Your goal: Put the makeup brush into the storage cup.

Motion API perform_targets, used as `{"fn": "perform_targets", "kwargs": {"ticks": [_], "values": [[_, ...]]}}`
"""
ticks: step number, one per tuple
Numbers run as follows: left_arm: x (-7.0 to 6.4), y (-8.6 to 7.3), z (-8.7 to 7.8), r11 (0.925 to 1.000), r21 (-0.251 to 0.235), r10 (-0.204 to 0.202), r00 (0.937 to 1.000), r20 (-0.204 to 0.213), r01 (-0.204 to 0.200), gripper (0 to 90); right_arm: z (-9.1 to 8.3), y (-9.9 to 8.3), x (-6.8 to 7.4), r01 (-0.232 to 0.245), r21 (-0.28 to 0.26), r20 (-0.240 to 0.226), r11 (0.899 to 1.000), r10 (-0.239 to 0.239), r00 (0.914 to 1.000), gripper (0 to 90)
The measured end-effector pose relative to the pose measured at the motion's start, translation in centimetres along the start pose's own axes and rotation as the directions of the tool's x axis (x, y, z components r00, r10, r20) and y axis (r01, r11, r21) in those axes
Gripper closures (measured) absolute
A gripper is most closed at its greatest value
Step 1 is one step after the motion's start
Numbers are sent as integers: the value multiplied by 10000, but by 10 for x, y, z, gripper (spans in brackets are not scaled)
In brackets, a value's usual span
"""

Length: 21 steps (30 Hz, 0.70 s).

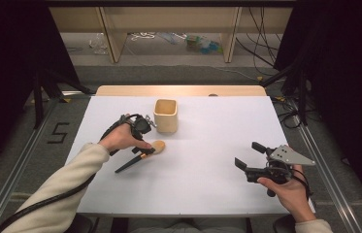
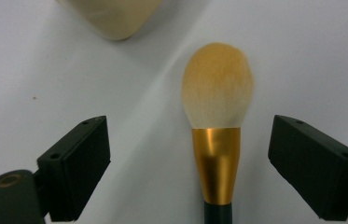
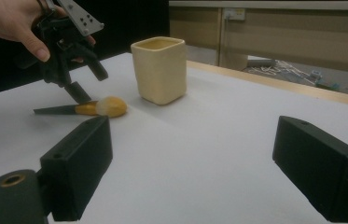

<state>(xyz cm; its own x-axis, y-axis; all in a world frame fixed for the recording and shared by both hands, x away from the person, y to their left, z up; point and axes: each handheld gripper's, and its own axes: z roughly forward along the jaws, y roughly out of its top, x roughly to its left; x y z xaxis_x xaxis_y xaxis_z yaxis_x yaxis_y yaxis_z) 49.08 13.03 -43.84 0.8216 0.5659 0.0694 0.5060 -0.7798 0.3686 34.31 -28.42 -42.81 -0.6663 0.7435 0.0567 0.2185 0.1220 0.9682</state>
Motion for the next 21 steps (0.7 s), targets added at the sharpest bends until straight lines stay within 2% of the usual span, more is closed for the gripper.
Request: {"fn": "perform_targets", "kwargs": {"ticks": [3, 6, 7, 10, 14, 16, 17, 18, 21], "values": [[0, 2, 2, 9994, 340, 118, 9999, 36, -119, 142, 0, 0, 0, 12, 98, -8, 10000, -12, 10000, 132], [0, 4, 3, 9984, 567, -25, 10000, 26, 23, 148, 0, 0, 0, 21, 72, 14, 10000, -21, 10000, 132], [0, 5, 4, 9978, 661, 15, 10000, 83, -21, 148, -2, 1, 0, 12, 398, -7, 9992, -12, 10000, 132], [1, 7, 5, 9963, 845, 138, 9999, 71, -144, 149, -2, 1, 0, 47, 369, 17, 9993, -48, 10000, 133], [2, 9, 8, 9929, 1179, 126, 9994, 318, -163, 150, -1, 0, 0, 26, 155, 68, 9999, -27, 10000, 133], [1, 10, 11, 9910, 1324, 165, 9994, 316, -206, 151, -1, 0, 0, 30, 160, 61, 9999, -31, 10000, 134], [1, 10, 13, 9849, 1678, 362, 9986, 375, -420, 151, -1, 0, 0, 20, 176, 109, 9998, -22, 9999, 134], [1, 10, 15, 9829, 1783, 397, 9984, 390, -460, 151, -1, 0, 0, 14, 175, 107, 9998, -16, 9999, 133], [0, 10, 18, 9807, 1906, 385, 9986, 357, -447, 152, -1, 0, 0, 28, 172, 95, 9998, -29, 10000, 133]]}}
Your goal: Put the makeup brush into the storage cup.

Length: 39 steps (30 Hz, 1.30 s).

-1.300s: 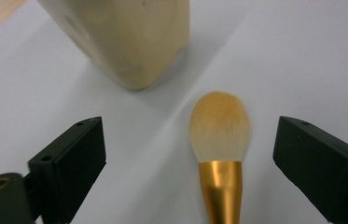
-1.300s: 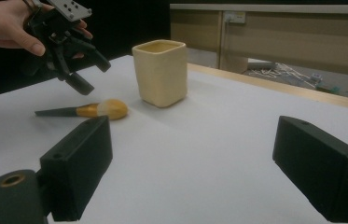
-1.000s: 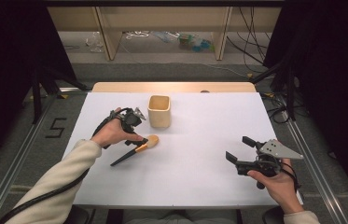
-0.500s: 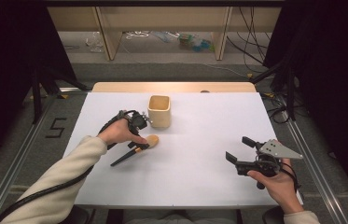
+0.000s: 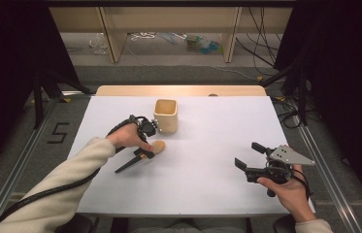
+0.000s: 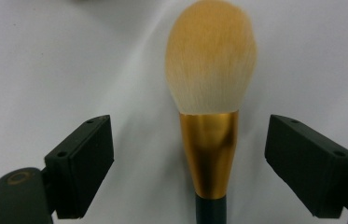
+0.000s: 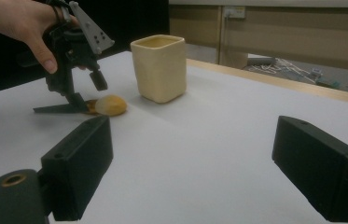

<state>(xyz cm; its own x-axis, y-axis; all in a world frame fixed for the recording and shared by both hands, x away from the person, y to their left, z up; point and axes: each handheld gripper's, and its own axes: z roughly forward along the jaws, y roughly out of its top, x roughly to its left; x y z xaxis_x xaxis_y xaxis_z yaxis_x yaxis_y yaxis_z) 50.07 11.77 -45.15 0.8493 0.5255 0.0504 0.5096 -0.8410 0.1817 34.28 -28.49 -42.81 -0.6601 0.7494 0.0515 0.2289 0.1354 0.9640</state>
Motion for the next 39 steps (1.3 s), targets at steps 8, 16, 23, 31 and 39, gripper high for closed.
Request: {"fn": "perform_targets", "kwargs": {"ticks": [8, 16, 23, 31, 39], "values": [[0, 1, 7, 9992, 406, 18, 9999, 159, -24, 154, 0, 0, 0, -10, 61, -1, 10000, 10, 10000, 134], [2, 1, 13, 9965, 839, -68, 9996, 283, 44, 155, 0, 0, 0, -81, 75, -54, 9999, 82, 10000, 135], [3, 2, 15, 9954, 960, -106, 9993, 355, 71, 150, 0, -1, 0, -189, 161, -81, 9997, 190, 9998, 135], [4, 6, 17, 9932, 1166, -18, 9992, 412, -30, 142, 2, -1, 0, -253, 64, -130, 9997, 254, 9996, 138], [5, 6, 17, 9922, 1246, -50, 9987, 514, -15, 137, -2, 0, -1, -86, 461, 13, 9989, 86, 10000, 139]]}}
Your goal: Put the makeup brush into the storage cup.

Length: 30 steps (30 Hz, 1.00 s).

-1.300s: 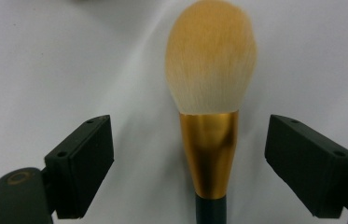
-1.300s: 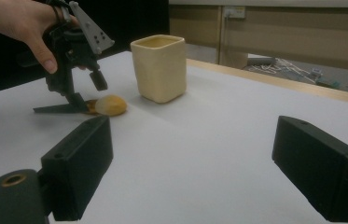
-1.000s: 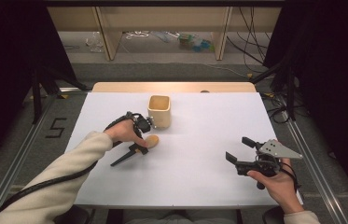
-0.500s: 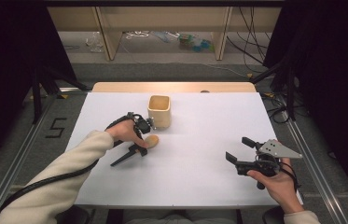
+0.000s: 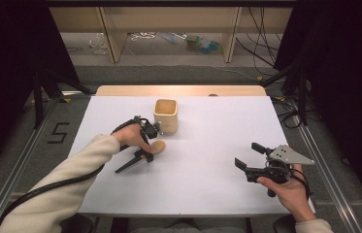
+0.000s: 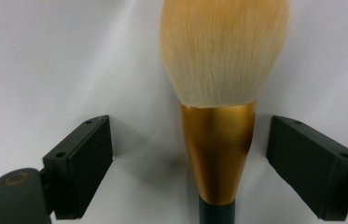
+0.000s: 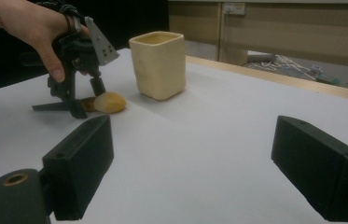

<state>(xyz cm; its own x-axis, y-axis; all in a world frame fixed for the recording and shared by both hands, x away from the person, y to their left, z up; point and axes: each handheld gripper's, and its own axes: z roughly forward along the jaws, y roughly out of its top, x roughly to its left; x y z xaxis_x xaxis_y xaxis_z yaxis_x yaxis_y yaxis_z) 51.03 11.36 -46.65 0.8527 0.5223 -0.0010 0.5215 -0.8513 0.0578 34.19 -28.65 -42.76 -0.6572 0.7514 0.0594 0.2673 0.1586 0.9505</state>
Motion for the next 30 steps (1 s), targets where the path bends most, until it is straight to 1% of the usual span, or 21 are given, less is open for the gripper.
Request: {"fn": "perform_targets", "kwargs": {"ticks": [1, 3, 9, 10, 13, 17, 18, 21, 25, 26, 30], "values": [[0, 0, 0, 10000, -24, -14, 10000, 8, 14, 138, 4, -1, 0, 19, -471, -61, 9989, -22, 10000, 140], [0, -1, 0, 10000, -37, -45, 10000, 8, 45, 139, 4, -1, 1, -175, -384, -164, 9991, 169, 9997, 140], [-1, 0, -1, 10000, 4, -43, 10000, 18, 43, 160, 4, -1, 1, -174, -369, -149, 9992, 168, 9997, 141], [-1, 0, 0, 10000, -56, -53, 10000, -2, 53, 166, 4, -1, 1, -161, -367, -138, 9992, 156, 9998, 140], [-2, 0, -1, 10000, -37, -60, 10000, 15, 61, 193, 4, -1, 1, -173, -365, -154, 9992, 167, 9997, 141], [-2, 1, -3, 10000, 31, 62, 10000, 24, -62, 224, 4, -2, 1, -190, -351, -148, 9992, 185, 9997, 141], [-4, 1, -3, 9999, 30, -124, 9999, 94, 124, 252, 4, -1, 1, -144, -368, -138, 9992, 139, 9998, 142], [-3, 2, -5, 10000, 20, 51, 10000, 49, -51, 309, 4, -1, 1, -149, -351, -130, 9993, 144, 9998, 142], [-2, 2, -6, 10000, 11, 79, 10000, 32, -79, 379, 3, -1, 1, -176, -271, -142, 9995, 173, 9997, 142], [-3, 2, -6, 10000, -42, 33, 10000, 45, -33, 402, 3, -1, 1, -161, -283, -143, 9995, 157, 9998, 142], [-2, 3, -8, 9999, -13, 106, 9999, 76, -106, 506, 3, -1, 1, -177, -257, -150, 9995, 173, 9997, 143]]}}
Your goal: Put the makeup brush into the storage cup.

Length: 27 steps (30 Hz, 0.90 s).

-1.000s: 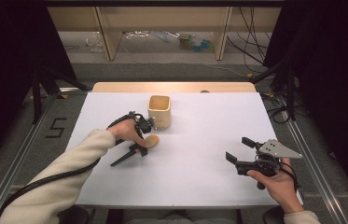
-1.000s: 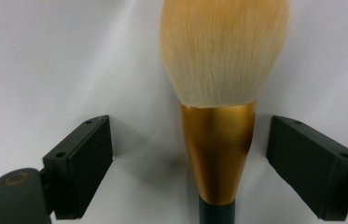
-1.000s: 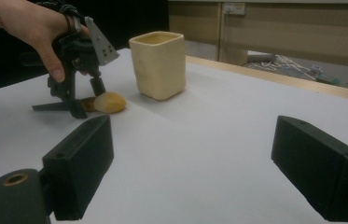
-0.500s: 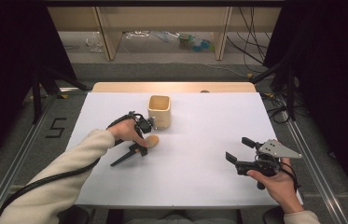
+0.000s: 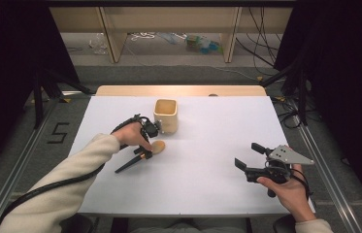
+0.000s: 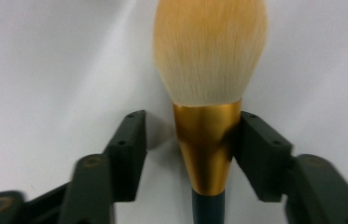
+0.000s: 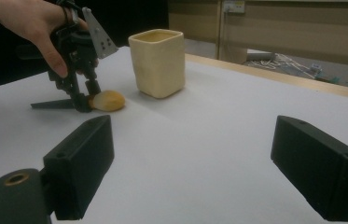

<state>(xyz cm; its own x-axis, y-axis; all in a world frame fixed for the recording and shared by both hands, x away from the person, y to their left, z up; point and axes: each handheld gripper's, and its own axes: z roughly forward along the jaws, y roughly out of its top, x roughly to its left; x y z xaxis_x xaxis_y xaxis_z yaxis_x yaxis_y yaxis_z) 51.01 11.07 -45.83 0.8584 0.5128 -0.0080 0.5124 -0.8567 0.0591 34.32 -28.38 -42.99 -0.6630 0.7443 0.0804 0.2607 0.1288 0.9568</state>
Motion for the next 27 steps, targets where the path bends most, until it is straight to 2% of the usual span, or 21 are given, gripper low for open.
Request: {"fn": "perform_targets", "kwargs": {"ticks": [5, 20, 21, 22, 27], "values": [[0, 0, -1, 10000, -16, 27, 10000, 1, -27, 609, 0, 0, 0, 8, 16, 33, 10000, -8, 10000, 143], [0, 1, -1, 10000, 75, 25, 10000, 43, -25, 619, 0, 0, 0, 7, 40, 20, 10000, -7, 10000, 144], [-2, 0, 0, 9996, 69, -261, 9995, 153, 260, 620, 0, 0, 0, 16, 48, 38, 10000, -16, 10000, 144], [0, 0, -1, 10000, 98, 13, 10000, 54, -14, 620, 0, 0, 0, -2, 53, 28, 10000, 2, 10000, 144], [-2, 0, -1, 9997, 250, -8, 9999, 116, 5, 620, 0, 0, 0, 24, 38, 46, 10000, -24, 10000, 144]]}}
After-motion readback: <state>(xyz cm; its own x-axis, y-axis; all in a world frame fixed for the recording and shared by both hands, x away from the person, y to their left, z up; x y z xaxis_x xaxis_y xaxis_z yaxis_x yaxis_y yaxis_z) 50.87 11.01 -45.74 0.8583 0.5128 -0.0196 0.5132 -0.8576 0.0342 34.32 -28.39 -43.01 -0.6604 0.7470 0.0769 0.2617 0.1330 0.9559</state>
